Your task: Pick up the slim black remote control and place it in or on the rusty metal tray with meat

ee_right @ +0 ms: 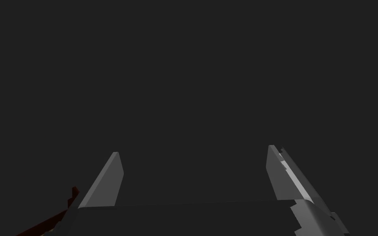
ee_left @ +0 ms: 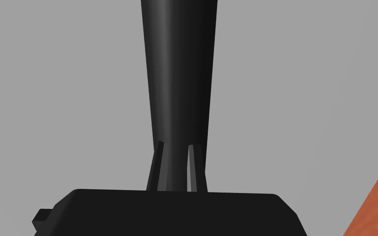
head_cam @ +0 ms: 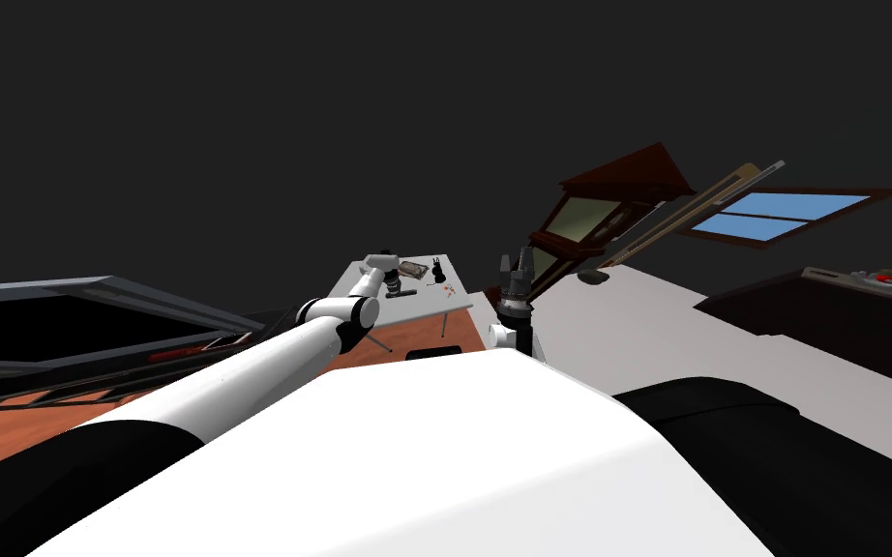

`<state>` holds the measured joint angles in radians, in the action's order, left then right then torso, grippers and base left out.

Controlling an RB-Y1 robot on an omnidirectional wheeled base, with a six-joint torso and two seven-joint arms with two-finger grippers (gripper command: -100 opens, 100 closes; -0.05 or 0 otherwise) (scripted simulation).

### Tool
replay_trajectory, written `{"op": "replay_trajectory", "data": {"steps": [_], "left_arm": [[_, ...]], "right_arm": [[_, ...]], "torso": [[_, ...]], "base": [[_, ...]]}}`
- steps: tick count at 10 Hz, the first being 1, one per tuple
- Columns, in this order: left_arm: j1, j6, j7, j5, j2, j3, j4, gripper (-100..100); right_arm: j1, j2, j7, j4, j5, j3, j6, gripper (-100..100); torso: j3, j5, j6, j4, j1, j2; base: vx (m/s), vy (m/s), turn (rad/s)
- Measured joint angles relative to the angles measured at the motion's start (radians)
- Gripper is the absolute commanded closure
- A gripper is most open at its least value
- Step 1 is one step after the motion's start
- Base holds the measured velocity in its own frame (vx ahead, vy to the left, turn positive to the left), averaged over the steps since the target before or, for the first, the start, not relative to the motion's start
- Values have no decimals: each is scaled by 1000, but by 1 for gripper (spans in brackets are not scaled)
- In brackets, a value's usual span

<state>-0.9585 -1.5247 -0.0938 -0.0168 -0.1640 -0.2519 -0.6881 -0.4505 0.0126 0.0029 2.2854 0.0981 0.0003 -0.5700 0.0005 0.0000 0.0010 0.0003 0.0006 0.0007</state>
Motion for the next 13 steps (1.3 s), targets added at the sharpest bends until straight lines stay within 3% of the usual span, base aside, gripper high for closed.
{"op": "replay_trajectory", "data": {"steps": [1,2,4,6,8,10,13], "left_arm": [[0,-6,0,0,0,0,-4,0],[0,-5,0,0,0,0,-3,100],[-15,-9,29,-19,-38,-26,7,100],[1,-45,56,-34,-60,-46,-43,100],[-12,-47,99,-60,-111,-78,-9,100],[9,-60,126,-75,-129,-95,-31,100],[55,-101,200,-120,-197,-140,-73,100]], "right_arm": [[0,0,0,0,0,0,0,0],[0,0,0,0,0,0,0,0],[0,0,0,0,0,0,0,0],[0,0,0,0,0,0,0,0],[0,0,0,0,0,0,0,0],[0,0,0,0,0,0,0,0],[0,0,0,0,0,0,0,0]], "torso": [[0,0,0,0,0,0],[-1,0,0,0,0,-1],[1,-2,-1,1,-8,2],[2,-2,-1,1,-9,2],[1,-3,0,0,-17,2],[1,-2,0,1,-10,1],[1,-3,-1,0,-18,1]], "base": [[0,0,0],[-38,-94,124],[-36,-150,127],[-26,-185,152],[-39,-215,105],[-9,-163,98],[-16,-296,173]]}}
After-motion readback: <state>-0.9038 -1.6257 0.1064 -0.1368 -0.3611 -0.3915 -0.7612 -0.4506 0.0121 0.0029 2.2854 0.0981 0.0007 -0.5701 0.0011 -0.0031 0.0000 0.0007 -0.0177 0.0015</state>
